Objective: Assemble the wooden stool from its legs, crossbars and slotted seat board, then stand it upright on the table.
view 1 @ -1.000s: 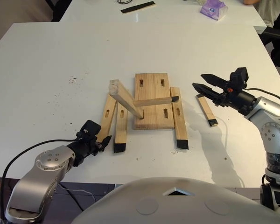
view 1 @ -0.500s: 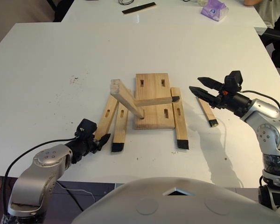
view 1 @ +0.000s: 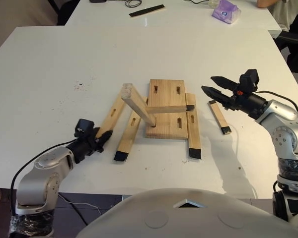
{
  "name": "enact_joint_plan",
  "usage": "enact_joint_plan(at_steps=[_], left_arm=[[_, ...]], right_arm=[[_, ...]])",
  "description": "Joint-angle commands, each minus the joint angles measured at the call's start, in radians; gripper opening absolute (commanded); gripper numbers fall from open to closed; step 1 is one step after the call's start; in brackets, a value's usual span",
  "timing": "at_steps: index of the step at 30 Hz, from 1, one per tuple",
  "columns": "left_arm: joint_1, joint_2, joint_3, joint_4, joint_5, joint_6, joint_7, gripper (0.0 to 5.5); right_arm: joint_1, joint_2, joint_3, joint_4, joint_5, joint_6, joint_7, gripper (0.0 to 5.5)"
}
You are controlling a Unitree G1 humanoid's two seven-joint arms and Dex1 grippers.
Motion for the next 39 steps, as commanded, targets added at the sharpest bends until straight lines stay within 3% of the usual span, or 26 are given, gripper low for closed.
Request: enact_joint_plan(at_steps=[1, 5, 8, 12, 14, 19, 27, 39], left_arm=[[-0.19, 0.017, 0.127, -0.173, -0.204, -0.091, -0.066, 2.02], [-0.314, 0.06, 0.219, -0.305, -0.553, -0.096, -0.019, 2.01], [-0.412, 0.167, 0.27, -0.337, -0.817, -0.132, 0.02, 2.01], [-0.505, 0.271, 0.26, -0.322, -1.02, -0.163, 0.081, 2.01], [-0.503, 0.298, 0.225, -0.34, -1.054, -0.166, 0.083, 2.01], [-0.426, 0.301, 0.124, -0.402, -1.034, -0.167, 0.059, 2.01], [-0.316, 0.308, 0.107, -0.386, -1.023, -0.181, -0.049, 2.01], [-0.26, 0.317, 0.074, -0.361, -0.97, -0.185, -0.135, 2.01]], right_arm=[[-0.122, 0.03, -0.106, 0.036, 0.117, 0.064, -0.066, 2.98], [-0.202, 0.029, -0.157, -0.15, 0.418, 0.188, -0.071, 2.98], [-0.268, 0.011, -0.163, -0.208, 0.59, 0.245, -0.091, 2.98], [-0.343, -0.025, -0.14, -0.198, 0.728, 0.303, -0.059, 3.6], [-0.363, -0.036, -0.107, -0.204, 0.729, 0.319, -0.04, 3.87], [-0.39, -0.047, -0.062, -0.238, 0.767, 0.33, 0.031, 3.93], [-0.447, -0.016, -0.014, -0.255, 0.758, 0.306, 0.049, 3.93], [-0.448, -0.076, -0.029, -0.202, 0.78, 0.332, 0.187, 2.1]])
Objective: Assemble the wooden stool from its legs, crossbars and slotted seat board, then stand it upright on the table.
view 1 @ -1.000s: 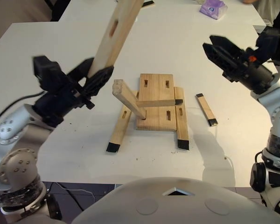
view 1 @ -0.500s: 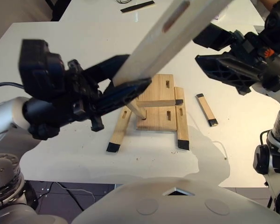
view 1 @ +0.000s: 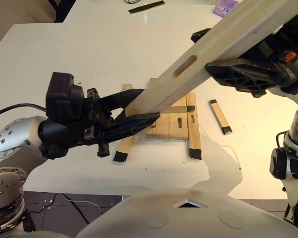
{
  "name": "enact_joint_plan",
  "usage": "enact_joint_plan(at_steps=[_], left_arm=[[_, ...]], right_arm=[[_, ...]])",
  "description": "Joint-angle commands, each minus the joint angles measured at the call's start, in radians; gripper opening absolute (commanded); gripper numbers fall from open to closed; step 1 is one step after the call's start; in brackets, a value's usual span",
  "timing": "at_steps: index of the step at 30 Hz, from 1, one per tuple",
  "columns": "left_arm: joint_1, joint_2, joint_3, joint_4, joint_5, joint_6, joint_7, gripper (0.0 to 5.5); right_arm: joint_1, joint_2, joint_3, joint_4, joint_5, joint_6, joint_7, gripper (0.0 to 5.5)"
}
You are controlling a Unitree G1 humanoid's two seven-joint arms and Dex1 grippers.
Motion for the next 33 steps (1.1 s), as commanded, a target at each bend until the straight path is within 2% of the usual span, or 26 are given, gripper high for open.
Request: enact_joint_plan(at_steps=[1, 9, 10, 16, 23, 25, 26, 29, 33], left_arm=[[-0.004, 0.016, -0.014, 0.015, 0.014, -0.007, -0.006, 2.01], [-0.099, 0.034, -0.052, 0.057, -0.036, -0.014, 0.058, 2.01], [-0.112, 0.033, -0.07, 0.06, -0.033, -0.01, 0.07, 2.39], [-0.136, 0.011, -0.09, 0.059, -0.08, -0.032, 0.144, 3.34], [-0.261, -0.013, -0.087, 0.031, -0.221, -0.147, 0.344, 4.41], [-0.279, -0.016, -0.075, 0.035, -0.217, -0.175, 0.416, 4.45], [-0.261, -0.007, -0.068, 0.047, -0.161, -0.165, 0.425, 4.45], [-0.146, 0.035, -0.072, 0.002, 0.047, -0.117, 0.342, 4.45], [-0.037, 0.037, 0.013, 0.024, 0.148, -0.128, 0.266, 4.45]], right_arm=[[-0.005, -0.029, -0.01, 0.0, 0.015, 0.01, 0.055, 2.07], [0.023, -0.048, -0.002, -0.017, 0.004, 0.005, 0.103, 2.04], [0.018, -0.046, -0.005, -0.015, 0.013, 0.003, 0.097, 2.04], [-0.031, -0.04, -0.049, 0.043, 0.085, 0.006, 0.031, 2.0], [-0.094, -0.142, -0.181, 0.162, 0.1, 0.002, 0.01, 2.0], [-0.089, -0.193, -0.187, 0.184, 0.013, -0.015, 0.041, 2.0], [-0.073, -0.223, -0.15, 0.192, -0.113, -0.071, 0.056, 2.0], [-0.037, -0.261, -0.069, 0.227, -0.351, -0.177, 0.073, 2.0], [0.041, -0.282, 0.012, 0.235, -0.544, -0.299, 0.166, 2.0]])
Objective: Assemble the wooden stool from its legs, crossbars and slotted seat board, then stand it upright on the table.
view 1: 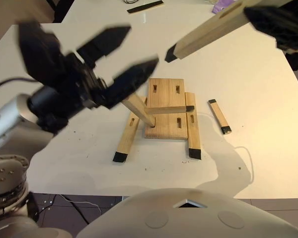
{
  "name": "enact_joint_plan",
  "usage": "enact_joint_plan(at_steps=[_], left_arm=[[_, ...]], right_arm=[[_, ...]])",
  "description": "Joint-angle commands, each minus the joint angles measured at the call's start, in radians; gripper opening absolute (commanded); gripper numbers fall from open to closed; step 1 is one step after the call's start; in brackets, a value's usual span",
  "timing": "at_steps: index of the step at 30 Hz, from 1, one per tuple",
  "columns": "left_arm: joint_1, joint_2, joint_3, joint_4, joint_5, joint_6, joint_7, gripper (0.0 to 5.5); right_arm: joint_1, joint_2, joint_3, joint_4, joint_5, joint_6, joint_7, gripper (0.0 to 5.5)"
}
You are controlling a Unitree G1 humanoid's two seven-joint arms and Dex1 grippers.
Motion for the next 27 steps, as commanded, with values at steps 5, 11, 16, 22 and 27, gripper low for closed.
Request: enact_joint_plan(at_steps=[5, 11, 16, 22, 27], left_arm=[[0.223, 0.052, 0.153, 0.108, 0.348, -0.023, -0.279, 4.45], [0.378, 0.074, 0.115, 0.235, 0.679, -0.145, -0.487, 4.45], [0.399, 0.048, 0.023, 0.238, 0.803, -0.193, -0.509, 4.45], [0.387, 0.024, -0.015, 0.244, 0.854, -0.195, -0.529, 4.45], [0.396, 0.005, -0.079, 0.232, 0.904, -0.196, -0.533, 4.45]], right_arm=[[0.238, -0.072, 0.142, -0.047, -0.291, -0.221, 0.247, 2.0], [0.322, -0.096, 0.186, -0.095, -0.363, -0.285, 0.35, 2.0], [0.309, -0.064, 0.208, -0.099, -0.355, -0.273, 0.375, 2.0], [0.316, -0.033, 0.227, -0.086, -0.373, -0.282, 0.362, 2.0], [0.34, -0.01, 0.234, -0.067, -0.404, -0.304, 0.35, 2.0]])
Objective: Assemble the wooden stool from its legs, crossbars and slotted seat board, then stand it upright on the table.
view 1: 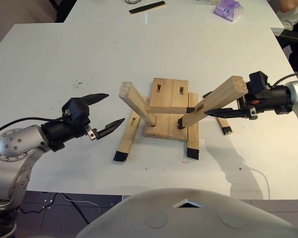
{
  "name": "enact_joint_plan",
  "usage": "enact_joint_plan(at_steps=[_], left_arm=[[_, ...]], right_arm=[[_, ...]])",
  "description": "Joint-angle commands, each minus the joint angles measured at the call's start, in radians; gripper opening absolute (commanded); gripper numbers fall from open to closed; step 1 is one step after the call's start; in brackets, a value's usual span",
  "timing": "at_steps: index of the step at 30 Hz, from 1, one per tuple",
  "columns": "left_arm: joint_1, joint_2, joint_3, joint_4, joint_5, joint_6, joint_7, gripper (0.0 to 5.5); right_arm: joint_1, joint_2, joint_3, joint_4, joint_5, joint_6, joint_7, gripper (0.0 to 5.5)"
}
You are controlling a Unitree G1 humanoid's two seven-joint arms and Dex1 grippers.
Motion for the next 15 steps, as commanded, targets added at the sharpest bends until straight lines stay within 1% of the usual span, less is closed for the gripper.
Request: enact_joint_plan(at_steps=[1, 6, 10, 15], left_arm=[[0.002, -0.022, -0.053, -0.014, 0.042, 0.0, -0.007, 4.45], [0.017, -0.038, -0.054, -0.017, 0.053, -0.001, -0.014, 4.45], [0.028, -0.046, -0.053, -0.026, 0.06, 0.002, -0.014, 4.45], [0.019, -0.062, -0.058, -0.048, 0.062, 0.017, 0.001, 4.45]], right_arm=[[0.014, 0.02, 0.01, 0.017, -0.033, -0.026, -0.021, 2.0], [0.048, 0.035, 0.013, 0.01, -0.042, -0.023, -0.039, 2.0], [0.093, 0.023, 0.017, -0.018, -0.047, -0.017, -0.04, 2.0], [0.121, -0.025, 0.072, 0.019, -0.166, -0.093, -0.032, 2.0]])
